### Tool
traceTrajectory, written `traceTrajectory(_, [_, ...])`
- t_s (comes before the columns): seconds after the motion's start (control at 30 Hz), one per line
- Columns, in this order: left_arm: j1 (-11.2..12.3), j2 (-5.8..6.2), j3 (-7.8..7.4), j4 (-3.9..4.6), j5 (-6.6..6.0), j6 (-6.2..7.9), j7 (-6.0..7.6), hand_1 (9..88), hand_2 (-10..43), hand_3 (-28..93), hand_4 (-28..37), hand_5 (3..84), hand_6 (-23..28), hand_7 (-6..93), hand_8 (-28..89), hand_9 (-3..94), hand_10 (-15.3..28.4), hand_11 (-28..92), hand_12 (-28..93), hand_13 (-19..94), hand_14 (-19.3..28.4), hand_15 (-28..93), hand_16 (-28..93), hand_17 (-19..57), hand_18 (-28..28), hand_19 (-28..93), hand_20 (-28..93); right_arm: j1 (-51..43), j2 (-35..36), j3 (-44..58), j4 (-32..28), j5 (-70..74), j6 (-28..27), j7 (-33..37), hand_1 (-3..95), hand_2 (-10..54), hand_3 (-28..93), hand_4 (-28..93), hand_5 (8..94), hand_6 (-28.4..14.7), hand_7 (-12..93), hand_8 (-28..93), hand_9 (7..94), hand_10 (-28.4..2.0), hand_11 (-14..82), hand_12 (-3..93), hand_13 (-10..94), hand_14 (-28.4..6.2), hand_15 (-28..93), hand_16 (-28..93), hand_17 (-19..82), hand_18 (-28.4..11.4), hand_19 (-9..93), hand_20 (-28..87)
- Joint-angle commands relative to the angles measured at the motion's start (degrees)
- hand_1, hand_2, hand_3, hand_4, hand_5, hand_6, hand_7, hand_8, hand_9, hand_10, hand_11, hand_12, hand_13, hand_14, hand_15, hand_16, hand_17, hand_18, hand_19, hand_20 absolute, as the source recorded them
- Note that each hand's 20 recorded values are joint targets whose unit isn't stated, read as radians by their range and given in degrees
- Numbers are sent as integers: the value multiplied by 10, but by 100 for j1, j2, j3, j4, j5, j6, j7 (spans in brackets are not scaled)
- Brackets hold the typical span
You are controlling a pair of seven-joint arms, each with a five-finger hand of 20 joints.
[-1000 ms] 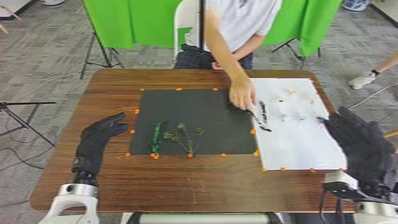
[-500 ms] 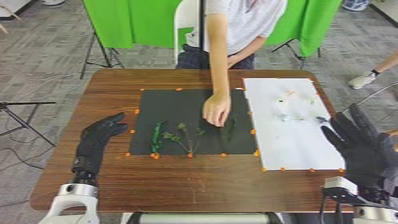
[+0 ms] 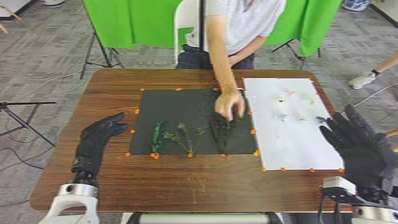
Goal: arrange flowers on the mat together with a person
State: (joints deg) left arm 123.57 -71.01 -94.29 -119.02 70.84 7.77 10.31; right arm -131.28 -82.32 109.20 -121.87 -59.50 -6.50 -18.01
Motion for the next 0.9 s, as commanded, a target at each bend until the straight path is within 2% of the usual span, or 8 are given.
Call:
traceTrajectory(0.03, [42,-36,-8,24,-18,31,-9,269,36,655,-204,499,37,142,-65,515,155,229,141,395,183,220,-13,84,119,101,165,31,79,-110,-14,-74,178,-18,52,-38,743,-210,358,5,90,-91,359,-136,30,79,273,-130,98,37,158,-153,10,211])
traceTrajectory(0.17, [51,-38,-13,17,-22,36,-17,269,36,654,-205,499,36,143,-65,515,155,229,141,395,182,222,-13,84,119,101,165,129,148,-208,-29,-135,329,-10,57,-47,744,-209,367,1,92,-91,361,-138,31,82,276,-127,97,40,160,-152,11,212])
traceTrajectory(0.33, [46,-45,-15,21,-23,51,-13,270,36,654,-205,499,36,144,-66,514,155,229,141,396,182,221,-14,84,119,101,165,374,406,-439,-134,-544,994,177,73,-68,744,-203,378,-4,96,-89,374,-145,38,98,291,-125,104,53,188,-149,58,257])
traceTrajectory(0.4, [51,-39,-17,17,-25,57,-17,270,36,654,-205,498,36,144,-65,515,155,229,141,395,182,221,-14,84,119,101,165,353,473,-258,-186,-960,947,172,98,-80,735,-191,385,-8,97,-88,388,-153,42,112,316,-132,117,73,200,-153,102,288])
traceTrajectory(0.53, [45,-25,-14,17,-23,63,-13,269,37,654,-205,498,37,143,-65,515,155,230,141,395,183,220,-14,84,119,101,165,800,1016,-449,-323,-2340,1800,735,147,-95,734,-183,406,-19,109,-91,435,-155,52,138,402,-139,140,126,238,-165,247,362])
traceTrajectory(0.63, [32,-13,-9,18,-22,55,-26,270,37,653,-205,498,38,142,-65,515,155,230,141,395,183,221,-13,84,119,101,165,1310,1410,-503,-425,-3403,1642,1725,170,-95,713,-177,418,-27,107,-91,466,-154,60,155,492,-155,154,160,293,-170,371,394])
traceTrajectory(0.73, [17,0,1,17,-11,44,-37,270,37,653,-203,498,38,142,-65,515,155,230,141,395,183,221,-13,84,119,100,164,1445,1492,16,-634,-4205,391,2368,185,-95,671,-165,436,-41,88,-81,506,-168,76,172,580,-163,174,189,331,-185,475,418])
traceTrajectory(0.9, [18,24,-8,9,-19,68,-50,271,37,652,-204,498,37,142,-65,515,155,230,141,395,183,221,-13,84,119,100,165,2107,2054,-250,-617,-5768,-622,3055,212,-95,602,-158,463,-53,61,-69,555,-195,83,178,674,-156,249,204,391,-199,608,416])
